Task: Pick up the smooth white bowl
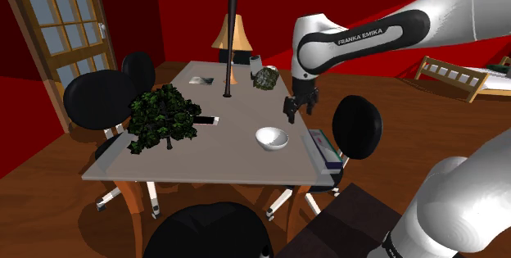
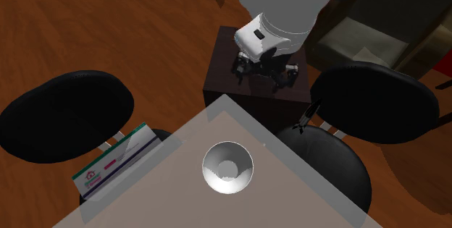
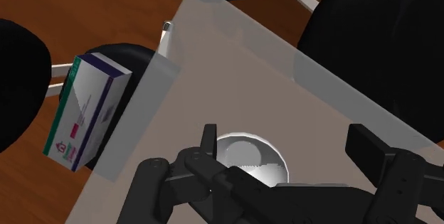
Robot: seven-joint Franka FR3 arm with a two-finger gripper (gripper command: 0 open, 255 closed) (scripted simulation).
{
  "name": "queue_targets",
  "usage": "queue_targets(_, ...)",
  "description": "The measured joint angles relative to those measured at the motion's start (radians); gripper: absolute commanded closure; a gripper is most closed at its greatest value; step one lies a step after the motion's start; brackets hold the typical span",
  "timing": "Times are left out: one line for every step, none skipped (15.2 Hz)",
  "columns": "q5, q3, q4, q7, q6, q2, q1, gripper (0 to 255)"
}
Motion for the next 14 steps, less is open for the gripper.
queue_targets(-0.002, 0.002, 0.017, 0.005, 0.022, 0.037, 0.001, 0)
queue_targets(-0.004, 0.005, 0.031, 0.013, 0.049, 0.077, 0.003, 0)
queue_targets(-0.006, 0.01, 0.055, 0.023, 0.071, 0.121, 0.005, 0)
queue_targets(-0.01, 0.011, 0.064, 0.028, 0.092, 0.15, 0.005, 0)
queue_targets(-0.013, 0.014, 0.083, 0.036, 0.115, 0.19, 0.007, 0)
queue_targets(-0.018, 0.015, 0.106, 0.039, 0.137, 0.235, 0.006, 0)
queue_targets(-0.021, 0.017, 0.12, 0.048, 0.156, 0.266, 0.008, 0)
queue_targets(-0.026, 0.017, 0.144, 0.05, 0.176, 0.308, 0.007, 0)
queue_targets(-0.031, 0.017, 0.158, 0.055, 0.195, 0.341, 0.008, 0)
queue_targets(-0.035, 0.019, 0.189, 0.062, 0.203, 0.378, 0.01, 0)
queue_targets(-0.039, 0.02, 0.21, 0.068, 0.218, 0.414, 0.012, 0)
queue_targets(-0.043, 0.022, 0.245, 0.075, 0.225, 0.454, 0.014, 0)
queue_targets(-0.048, 0.022, 0.267, 0.081, 0.239, 0.488, 0.016, 0)
queue_targets(-0.053, 0.021, 0.29, 0.085, 0.257, 0.528, 0.016, 0)
